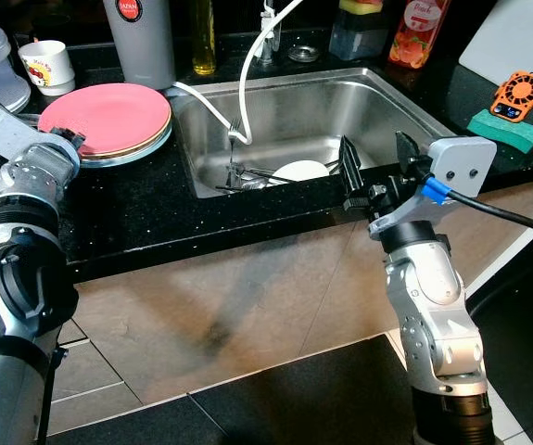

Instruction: Kitchen organization

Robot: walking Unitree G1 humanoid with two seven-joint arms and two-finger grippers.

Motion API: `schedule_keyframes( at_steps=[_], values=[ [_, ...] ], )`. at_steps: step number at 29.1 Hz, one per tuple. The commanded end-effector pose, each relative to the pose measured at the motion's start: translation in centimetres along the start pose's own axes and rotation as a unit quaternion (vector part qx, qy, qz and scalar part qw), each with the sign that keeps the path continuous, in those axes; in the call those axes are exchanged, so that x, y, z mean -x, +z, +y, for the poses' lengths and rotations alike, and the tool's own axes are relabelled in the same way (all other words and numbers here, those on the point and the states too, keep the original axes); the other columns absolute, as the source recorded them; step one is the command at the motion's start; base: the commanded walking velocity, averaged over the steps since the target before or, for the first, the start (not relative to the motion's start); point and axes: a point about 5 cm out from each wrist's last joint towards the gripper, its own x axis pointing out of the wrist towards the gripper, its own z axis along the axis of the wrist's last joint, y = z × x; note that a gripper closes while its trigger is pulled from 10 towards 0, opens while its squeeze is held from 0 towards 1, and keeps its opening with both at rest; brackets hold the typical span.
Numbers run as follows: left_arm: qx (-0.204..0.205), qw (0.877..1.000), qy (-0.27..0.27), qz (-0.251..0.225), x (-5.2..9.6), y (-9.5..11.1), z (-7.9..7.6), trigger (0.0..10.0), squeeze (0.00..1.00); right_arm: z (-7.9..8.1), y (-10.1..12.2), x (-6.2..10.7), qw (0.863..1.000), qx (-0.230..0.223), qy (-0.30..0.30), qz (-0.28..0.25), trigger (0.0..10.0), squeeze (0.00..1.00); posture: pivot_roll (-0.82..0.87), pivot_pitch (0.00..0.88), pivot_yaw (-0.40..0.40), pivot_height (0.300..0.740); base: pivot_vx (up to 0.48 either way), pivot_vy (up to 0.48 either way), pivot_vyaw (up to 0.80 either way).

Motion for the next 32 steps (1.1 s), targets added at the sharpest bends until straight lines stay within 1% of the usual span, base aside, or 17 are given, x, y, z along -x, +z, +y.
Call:
schedule_keyframes(
  at_steps=[1, 6, 10, 12, 13, 14, 15, 16, 18, 19, 22, 24, 26, 28, 29, 30, 32],
  values=[
    [0.016, 1.000, -0.001, 0.003, 0.0, -0.1, -0.5, 0.0, 0.00, -0.1, -0.1, 0.2, 1.000, -0.002, -0.004, 0.004, 10.0, 0.00, 0.06, 0.111, 0.011, 0.740, 0.000, 0.000, 0.00],
    [0.028, 1.000, 0.007, 0.003, 0.0, 0.0, -0.1, 0.0, 0.00, -0.1, -0.1, 0.1, 1.000, -0.002, -0.003, 0.004, 10.0, 0.00, 0.06, 0.108, 0.005, 0.740, 0.000, 0.000, 0.00],
    [0.038, 0.999, 0.007, -0.009, 0.0, 0.6, 0.4, 0.0, 0.00, -0.1, -0.1, -0.1, 1.000, -0.003, -0.002, 0.003, 10.0, 0.00, 0.06, 0.103, 0.003, 0.740, 0.000, 0.000, 0.00],
    [0.039, 0.998, -0.025, -0.039, 0.2, 1.8, -0.3, 0.0, 0.00, -0.1, -0.1, -0.1, 1.000, -0.003, -0.002, 0.003, 10.0, 0.00, 0.06, 0.103, 0.003, 0.740, 0.000, 0.000, 0.00],
    [0.038, 0.995, -0.064, -0.063, 0.4, 2.6, -1.2, 0.0, 0.00, -0.1, -0.1, -0.1, 1.000, -0.003, -0.002, 0.003, 10.0, 0.00, 0.06, 0.102, 0.001, 0.740, 0.000, 0.000, 0.00],
    [0.038, 0.995, -0.064, -0.063, 0.4, 2.6, -1.2, 0.0, 0.00, -0.1, -0.1, -0.1, 1.000, -0.003, -0.002, 0.003, 10.0, 0.00, 0.06, 0.102, 0.001, 0.740, 0.000, 0.000, 0.00],
    [0.038, 0.980, -0.171, -0.094, 1.3, 4.1, -3.9, 7.5, 0.00, -0.2, -0.1, -0.1, 1.000, -0.003, -0.002, 0.002, 10.0, 0.00, 0.06, 0.102, 0.000, 0.740, 0.000, 0.000, 0.00],
    [0.037, 0.973, -0.204, -0.105, 1.8, 4.6, -4.7, 10.0, 0.00, -0.2, -0.1, -0.1, 1.000, -0.003, -0.002, 0.001, 10.0, 0.00, 0.06, 0.102, 0.000, 0.740, 0.000, 0.000, 0.00],
    [0.037, 0.963, -0.241, -0.112, 2.3, 5.1, -5.5, 10.0, 0.00, -0.2, 0.0, -0.1, 1.000, -0.002, -0.002, 0.001, 10.0, 0.00, 0.07, 0.101, 0.000, 0.740, 0.000, 0.000, 0.00],
    [0.037, 0.963, -0.241, -0.112, 2.3, 5.1, -5.5, 10.0, 0.00, -0.2, 0.0, -0.1, 1.000, -0.002, -0.002, 0.001, 10.0, 0.00, 0.07, 0.101, 0.000, 0.740, 0.000, 0.000, 0.00],
    [0.033, 0.954, -0.270, -0.124, 3.2, 6.0, -5.5, 10.0, 0.00, -0.4, 0.1, -0.2, 1.000, 0.001, -0.005, -0.002, 10.0, 0.00, 0.08, 0.104, 0.002, 0.740, 0.000, 0.000, 0.00],
    [0.027, 0.953, -0.275, -0.121, 3.4, 6.0, -5.3, 10.0, 0.00, -0.5, 0.2, -0.3, 1.000, 0.000, -0.007, -0.003, 10.0, 0.00, 0.09, 0.106, 0.005, 0.740, 0.000, 0.000, 0.00],
    [0.005, 0.953, -0.278, -0.118, 3.8, 5.6, -4.6, 10.0, 0.00, -0.7, 0.3, -0.4, 1.000, -0.003, -0.012, -0.006, 10.0, 0.00, 0.12, 0.115, 0.008, 0.740, 0.000, 0.000, 0.00],
    [-0.010, 0.950, -0.297, -0.098, 4.5, 4.1, -3.9, 10.0, 0.00, -0.9, 0.2, -0.5, 1.000, -0.012, -0.018, -0.005, 10.0, 0.00, 0.13, 0.120, 0.000, 0.740, 0.000, 0.000, 0.00],
    [-0.010, 0.950, -0.297, -0.098, 4.5, 4.1, -3.9, 10.0, 0.00, -0.9, 0.2, -0.5, 1.000, -0.012, -0.018, -0.005, 10.0, 0.00, 0.13, 0.120, 0.000, 0.740, 0.000, 0.000, 0.00],
    [-0.013, 0.948, -0.305, -0.091, 4.8, 3.5, -3.6, 10.0, 0.00, -1.0, 0.2, -0.5, 1.000, -0.015, -0.019, -0.004, 10.0, 0.00, 0.13, 0.120, 0.000, 0.740, 0.000, 0.000, 0.00],
    [-0.006, 0.935, -0.345, -0.081, 6.0, 2.6, -2.8, 10.0, 0.00, -1.0, 0.1, -0.6, 1.000, -0.021, -0.019, -0.003, 10.0, 0.00, 0.13, 0.121, -0.010, 0.740, 0.000, 0.000, 0.00]
  ],
)
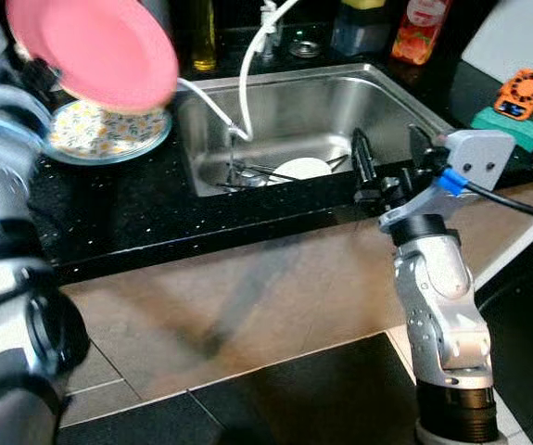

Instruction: Kitchen organization

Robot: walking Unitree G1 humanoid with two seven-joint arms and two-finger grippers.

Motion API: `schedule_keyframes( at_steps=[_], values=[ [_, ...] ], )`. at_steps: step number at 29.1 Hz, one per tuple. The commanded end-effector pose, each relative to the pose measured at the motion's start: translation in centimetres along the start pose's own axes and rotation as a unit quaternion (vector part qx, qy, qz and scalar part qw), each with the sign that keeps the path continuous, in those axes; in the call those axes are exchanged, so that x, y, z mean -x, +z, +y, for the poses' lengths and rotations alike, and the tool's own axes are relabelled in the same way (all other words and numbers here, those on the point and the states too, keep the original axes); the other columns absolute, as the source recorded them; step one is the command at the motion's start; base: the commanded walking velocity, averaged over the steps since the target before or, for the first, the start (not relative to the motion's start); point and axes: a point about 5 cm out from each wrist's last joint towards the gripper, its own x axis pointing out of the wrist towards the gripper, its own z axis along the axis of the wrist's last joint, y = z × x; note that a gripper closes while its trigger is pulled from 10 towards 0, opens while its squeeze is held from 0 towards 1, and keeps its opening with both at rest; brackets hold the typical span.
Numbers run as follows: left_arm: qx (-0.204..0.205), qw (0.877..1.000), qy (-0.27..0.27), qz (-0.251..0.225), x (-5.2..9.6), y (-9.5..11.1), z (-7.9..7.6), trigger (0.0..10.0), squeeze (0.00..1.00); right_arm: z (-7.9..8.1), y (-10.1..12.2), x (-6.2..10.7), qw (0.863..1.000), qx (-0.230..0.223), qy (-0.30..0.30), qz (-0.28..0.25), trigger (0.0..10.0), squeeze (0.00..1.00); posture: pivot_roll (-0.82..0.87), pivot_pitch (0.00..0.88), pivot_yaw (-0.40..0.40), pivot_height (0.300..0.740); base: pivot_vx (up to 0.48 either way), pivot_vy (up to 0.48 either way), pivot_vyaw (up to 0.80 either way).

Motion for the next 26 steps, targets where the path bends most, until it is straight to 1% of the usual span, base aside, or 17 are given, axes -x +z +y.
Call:
schedule_keyframes(
  at_steps=[1, 2, 3, 5, 9, 12, 16, 17, 18, 19, 23, 24, 26],
  values=[
    [0.011, 0.998, -0.063, -0.014, 0.9, 0.7, -1.5, 10.0, 0.00, -0.1, 0.0, -0.1, 1.000, -0.008, -0.001, 0.001, 10.0, 0.00, 0.13, 0.121, -0.010, 0.740, 0.000, 0.000, 0.00],
    [0.017, 0.997, -0.074, -0.016, 1.3, 0.8, -1.4, 10.0, 0.00, 0.0, 0.0, -0.1, 1.000, -0.011, 0.000, 0.001, 10.0, 0.00, 0.13, 0.122, -0.018, 0.740, 0.000, 0.000, 0.00],
    [0.017, 0.997, -0.074, -0.016, 1.3, 0.8, -1.4, 10.0, 0.00, 0.0, 0.0, -0.1, 1.000, -0.011, 0.000, 0.001, 10.0, 0.00, 0.13, 0.122, -0.018, 0.740, 0.000, 0.000, 0.00],
    [0.018, 0.996, -0.088, -0.016, 2.0, 1.1, -1.4, 10.0, 0.00, -0.1, 0.0, -0.2, 1.000, -0.018, 0.000, 0.003, 10.0, 0.00, 0.14, 0.119, -0.023, 0.740, 0.000, 0.000, 0.00],
    [0.009, 0.995, -0.095, -0.022, 2.2, 1.7, -1.7, 10.0, 0.00, -0.1, 0.0, -0.4, 1.000, -0.027, 0.000, 0.002, 10.0, 0.00, 0.14, 0.114, -0.022, 0.740, 0.000, 0.000, 0.00],
    [0.005, 0.996, -0.087, -0.029, 2.6, 2.1, -1.7, 10.0, 0.00, -0.2, 0.0, -0.5, 0.999, -0.033, -0.002, 0.001, 10.0, 0.00, 0.14, 0.107, -0.021, 0.740, 0.000, 0.000, 0.00],
    [-0.022, 0.998, -0.021, -0.054, 3.1, 3.6, -0.5, 10.0, 0.00, -0.2, 0.0, -0.5, 0.999, -0.038, -0.002, 0.001, 10.0, 0.00, 0.13, 0.100, -0.022, 0.740, 0.000, 0.000, 0.00],
    [-0.022, 0.998, -0.021, -0.054, 3.1, 3.6, -0.5, 10.0, 0.00, -0.2, 0.0, -0.5, 0.999, -0.038, -0.002, 0.001, 10.0, 0.00, 0.13, 0.100, -0.022, 0.740, 0.000, 0.000, 0.00],
    [-0.032, 0.997, 0.012, -0.064, 3.4, 4.2, 0.3, 10.0, 0.00, -0.2, 0.0, -0.5, 0.999, -0.037, 0.000, 0.002, 10.0, 0.00, 0.13, 0.100, -0.022, 0.740, 0.000, 0.000, 0.00],
    [-0.037, 0.997, 0.029, -0.067, 3.6, 4.4, 0.7, 10.0, 0.00, -0.2, 0.0, -0.5, 0.999, -0.037, 0.001, 0.003, 10.0, 0.00, 0.13, 0.096, -0.022, 0.740, 0.000, 0.000, 0.00],
    [-0.044, 0.992, 0.098, -0.066, 4.4, 4.7, 2.2, 10.0, 0.00, -0.3, 0.0, -0.4, 0.999, -0.036, 0.001, 0.004, 10.0, 0.00, 0.13, 0.096, -0.019, 0.740, 0.000, 0.000, 0.00],
    [-0.044, 0.992, 0.098, -0.066, 4.4, 4.7, 2.2, 10.0, 0.00, -0.3, 0.0, -0.4, 0.999, -0.036, 0.001, 0.004, 10.0, 0.00, 0.13, 0.096, -0.019, 0.740, 0.000, 0.000, 0.00],
    [-0.039, 0.990, 0.126, -0.060, 5.1, 4.5, 2.7, 10.0, 0.00, -0.3, -0.1, -0.3, 0.999, -0.036, 0.002, 0.006, 10.0, 0.00, 0.14, 0.098, -0.017, 0.740, 0.000, 0.000, 0.00]
  ],
)
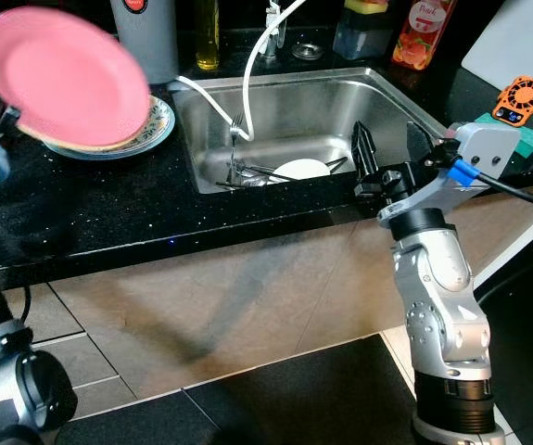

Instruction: Kitchen organization

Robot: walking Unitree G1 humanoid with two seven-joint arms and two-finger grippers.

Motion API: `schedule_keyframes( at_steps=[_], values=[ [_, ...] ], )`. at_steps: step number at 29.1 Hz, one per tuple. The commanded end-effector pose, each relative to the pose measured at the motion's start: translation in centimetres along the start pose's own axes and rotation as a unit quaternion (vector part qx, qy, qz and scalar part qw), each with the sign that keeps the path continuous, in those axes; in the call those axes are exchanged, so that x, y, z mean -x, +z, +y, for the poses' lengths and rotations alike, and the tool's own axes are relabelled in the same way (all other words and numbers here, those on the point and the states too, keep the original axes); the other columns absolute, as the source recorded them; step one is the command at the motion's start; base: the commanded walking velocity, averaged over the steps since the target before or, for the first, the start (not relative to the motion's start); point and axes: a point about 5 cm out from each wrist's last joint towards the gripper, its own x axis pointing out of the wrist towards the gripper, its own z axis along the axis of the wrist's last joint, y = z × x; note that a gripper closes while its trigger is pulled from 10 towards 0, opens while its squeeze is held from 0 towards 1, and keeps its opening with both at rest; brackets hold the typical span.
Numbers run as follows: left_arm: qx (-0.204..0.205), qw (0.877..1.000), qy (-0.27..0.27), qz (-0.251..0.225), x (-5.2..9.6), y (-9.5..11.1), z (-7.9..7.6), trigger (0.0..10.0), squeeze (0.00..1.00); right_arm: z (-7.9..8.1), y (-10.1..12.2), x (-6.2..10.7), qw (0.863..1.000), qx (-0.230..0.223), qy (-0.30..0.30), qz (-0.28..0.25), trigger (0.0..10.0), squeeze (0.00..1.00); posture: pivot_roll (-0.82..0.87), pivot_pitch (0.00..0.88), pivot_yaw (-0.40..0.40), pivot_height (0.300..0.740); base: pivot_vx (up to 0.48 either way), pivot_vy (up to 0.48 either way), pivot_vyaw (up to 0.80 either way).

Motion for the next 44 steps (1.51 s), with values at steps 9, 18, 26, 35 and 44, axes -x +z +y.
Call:
schedule_keyframes(
  at_steps=[9, 18, 26, 35, 44],
  values=[
    [0.029, 0.994, 0.098, 0.023, 0.8, -0.8, 2.1, 10.0, 0.00, 0.2, -1.0, 0.0, 1.000, -0.009, 0.008, 0.022, 10.0, 0.00, 0.15, 0.105, -0.035, 0.740, 0.000, 0.000, 0.00],
    [0.035, 0.995, 0.080, 0.048, -4.2, -3.4, -0.7, 10.0, 1.00, 0.2, -0.9, 0.0, 1.000, -0.009, 0.004, 0.021, 10.0, 0.00, 0.11, 0.100, -0.030, 0.740, 0.000, 0.000, 0.00],
    [-0.025, 0.992, 0.117, 0.030, -4.3, -3.2, -0.4, 10.0, 0.00, -0.4, -0.7, 0.7, 1.000, -0.002, -0.017, 0.020, 10.0, 0.00, 0.09, 0.119, -0.008, 0.740, 0.000, 0.000, 0.00],
    [-0.057, 0.995, 0.082, 0.013, -6.1, -2.5, -2.8, 10.0, 0.00, -0.1, -0.9, 0.5, 1.000, -0.006, -0.010, 0.023, 10.0, 0.00, 0.10, 0.125, -0.020, 0.740, 0.000, 0.000, 0.00],
    [0.015, 0.987, 0.135, 0.081, -7.0, -4.9, -3.5, 10.0, 0.00, 0.0, -0.9, 0.6, 1.000, -0.007, -0.014, 0.024, 10.0, 0.00, 0.08, 0.123, -0.004, 0.740, 0.000, 0.000, 0.00]
  ],
)
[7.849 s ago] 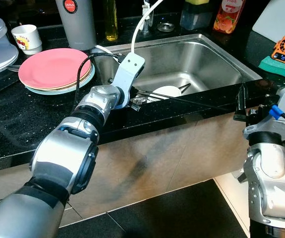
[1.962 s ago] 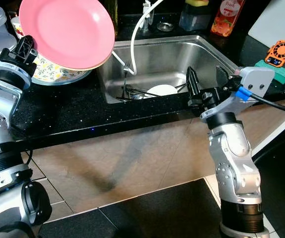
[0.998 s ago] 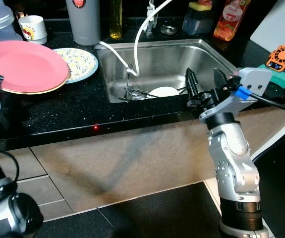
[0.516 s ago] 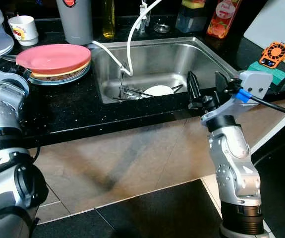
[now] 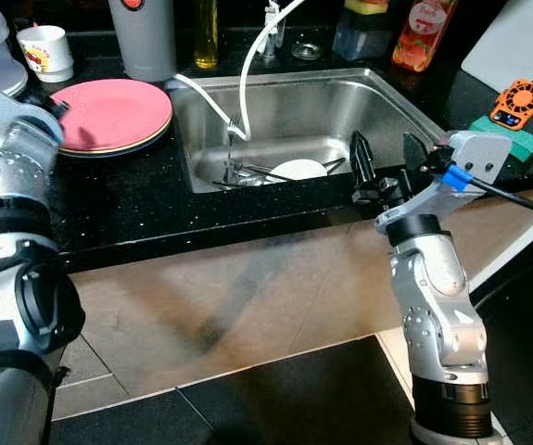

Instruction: Kitchen organization

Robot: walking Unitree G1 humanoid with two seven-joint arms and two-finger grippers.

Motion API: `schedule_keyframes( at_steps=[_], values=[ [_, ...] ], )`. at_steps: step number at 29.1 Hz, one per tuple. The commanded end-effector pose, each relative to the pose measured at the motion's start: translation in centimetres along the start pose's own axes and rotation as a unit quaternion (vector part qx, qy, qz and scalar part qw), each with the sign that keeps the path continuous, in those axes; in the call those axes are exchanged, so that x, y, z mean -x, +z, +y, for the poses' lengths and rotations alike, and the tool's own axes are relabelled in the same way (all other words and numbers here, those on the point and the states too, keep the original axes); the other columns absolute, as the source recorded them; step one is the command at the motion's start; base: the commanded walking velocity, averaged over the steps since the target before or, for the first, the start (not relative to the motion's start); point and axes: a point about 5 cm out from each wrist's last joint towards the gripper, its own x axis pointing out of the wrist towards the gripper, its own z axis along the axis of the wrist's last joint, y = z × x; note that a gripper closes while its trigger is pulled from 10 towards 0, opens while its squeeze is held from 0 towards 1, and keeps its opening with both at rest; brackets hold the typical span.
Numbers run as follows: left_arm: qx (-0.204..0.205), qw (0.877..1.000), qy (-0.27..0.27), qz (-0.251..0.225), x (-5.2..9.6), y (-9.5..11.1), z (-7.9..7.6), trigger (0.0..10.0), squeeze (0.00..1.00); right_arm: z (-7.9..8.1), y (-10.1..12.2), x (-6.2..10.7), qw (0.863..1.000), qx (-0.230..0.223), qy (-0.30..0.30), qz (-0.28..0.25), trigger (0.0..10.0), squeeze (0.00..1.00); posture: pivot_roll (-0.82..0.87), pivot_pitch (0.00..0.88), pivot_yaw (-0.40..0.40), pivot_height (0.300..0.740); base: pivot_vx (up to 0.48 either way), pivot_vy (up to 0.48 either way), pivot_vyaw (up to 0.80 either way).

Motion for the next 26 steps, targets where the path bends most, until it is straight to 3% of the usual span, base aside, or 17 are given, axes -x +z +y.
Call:
schedule_keyframes(
  at_steps=[1, 13, 23, 26],
  values=[
    [0.013, 1.000, 0.023, -0.006, 0.0, 0.3, -0.3, 10.0, 0.00, 0.0, -0.1, 0.3, 1.000, 0.000, -0.005, 0.004, 10.0, 0.00, 0.08, 0.122, -0.001, 0.740, 0.000, 0.000, 0.00],
    [0.025, 0.999, 0.029, -0.038, 0.2, 2.7, -0.9, 10.0, 0.00, -0.2, 0.0, 0.4, 1.000, 0.002, -0.006, 0.005, 10.0, 0.00, 0.09, 0.124, -0.017, 0.740, 0.000, 0.000, 0.00],
    [0.100, 0.992, 0.082, 0.012, -0.2, 1.1, 1.4, 10.0, 0.00, -0.1, 0.0, 0.2, 1.000, 0.001, -0.002, 0.004, 10.0, 0.00, 0.08, 0.121, -0.021, 0.740, 0.000, 0.000, 0.00],
    [0.104, 0.990, 0.091, 0.014, -0.2, 0.9, 1.6, 10.0, 0.00, -0.1, 0.1, 0.2, 1.000, 0.002, -0.003, 0.004, 10.0, 0.00, 0.08, 0.121, -0.021, 0.740, 0.000, 0.000, 0.00]
  ],
)
